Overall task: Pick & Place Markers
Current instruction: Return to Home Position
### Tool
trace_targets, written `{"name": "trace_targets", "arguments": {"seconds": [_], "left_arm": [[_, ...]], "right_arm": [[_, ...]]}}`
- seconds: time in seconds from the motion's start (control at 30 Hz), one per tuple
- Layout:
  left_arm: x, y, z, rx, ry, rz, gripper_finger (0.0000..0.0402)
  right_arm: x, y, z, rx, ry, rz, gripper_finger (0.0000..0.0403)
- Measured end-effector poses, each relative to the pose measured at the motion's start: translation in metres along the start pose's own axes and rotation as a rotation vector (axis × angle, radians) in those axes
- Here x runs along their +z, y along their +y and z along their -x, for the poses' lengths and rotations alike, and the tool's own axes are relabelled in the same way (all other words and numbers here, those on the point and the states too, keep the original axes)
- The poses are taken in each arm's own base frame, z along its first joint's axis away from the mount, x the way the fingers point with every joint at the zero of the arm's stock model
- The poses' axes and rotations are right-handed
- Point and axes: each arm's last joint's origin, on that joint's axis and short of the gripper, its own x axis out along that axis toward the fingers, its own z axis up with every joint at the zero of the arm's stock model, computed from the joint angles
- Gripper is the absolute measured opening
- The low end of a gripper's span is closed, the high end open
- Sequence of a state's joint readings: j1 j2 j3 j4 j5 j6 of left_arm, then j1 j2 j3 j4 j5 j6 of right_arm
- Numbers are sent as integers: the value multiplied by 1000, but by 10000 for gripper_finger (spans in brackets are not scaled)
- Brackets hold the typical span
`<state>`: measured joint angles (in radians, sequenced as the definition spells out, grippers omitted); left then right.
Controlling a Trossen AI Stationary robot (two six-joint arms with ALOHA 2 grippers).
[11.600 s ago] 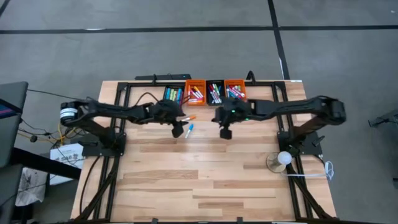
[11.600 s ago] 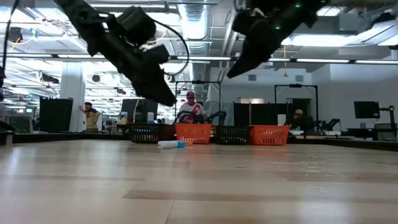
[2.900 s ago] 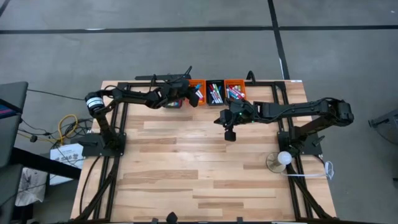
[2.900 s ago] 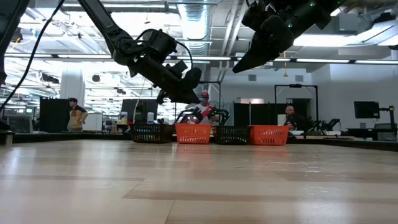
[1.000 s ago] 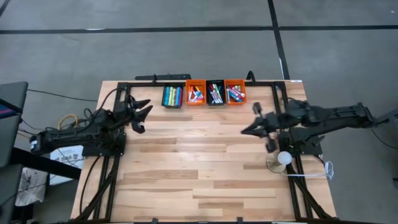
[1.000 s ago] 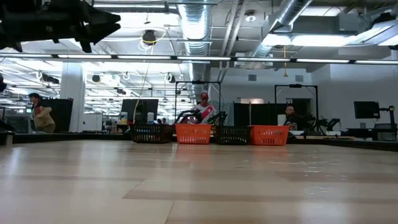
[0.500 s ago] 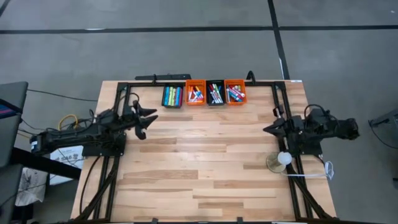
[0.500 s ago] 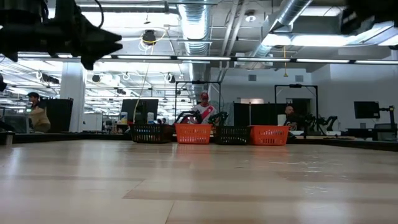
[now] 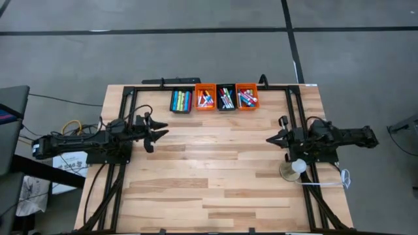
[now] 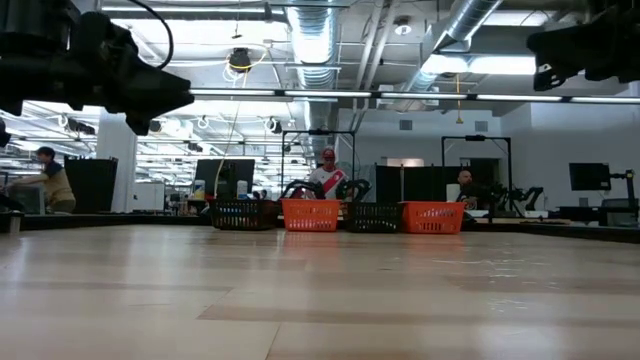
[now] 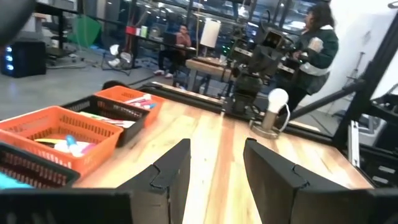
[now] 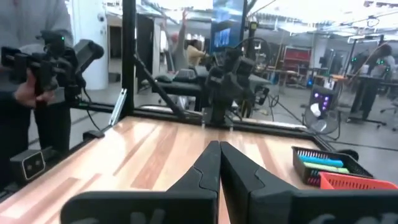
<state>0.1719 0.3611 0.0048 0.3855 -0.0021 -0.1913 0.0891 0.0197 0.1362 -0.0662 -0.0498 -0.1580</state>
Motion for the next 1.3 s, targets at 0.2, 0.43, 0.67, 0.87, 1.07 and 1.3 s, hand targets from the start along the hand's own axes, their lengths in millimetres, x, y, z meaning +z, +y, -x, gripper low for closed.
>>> {"name": "trace_targets", "arguments": {"seconds": [0.2, 0.43, 0.67, 0.87, 1.07, 1.3], "left_arm": [[0, -2, 0, -16, 0, 16, 145], [0, -2, 0, -16, -2, 17, 145], [1, -2, 0, -18, -10, 17, 145], [1, -2, 0, -18, -14, 17, 145], [2, -2, 0, -19, -17, 17, 145], [2, -2, 0, -19, -19, 17, 145]], "right_arm": [[-9, 1, -2, -1, -20, -53, 1], [-7, 1, -2, 0, -45, -130, 1], [-14, 3, -2, 7, 27, -292, 1], [-16, 3, -2, 4, 46, -414, 1], [-16, 3, -2, 3, 47, -423, 1], [-16, 3, -2, 3, 48, -423, 1]]}}
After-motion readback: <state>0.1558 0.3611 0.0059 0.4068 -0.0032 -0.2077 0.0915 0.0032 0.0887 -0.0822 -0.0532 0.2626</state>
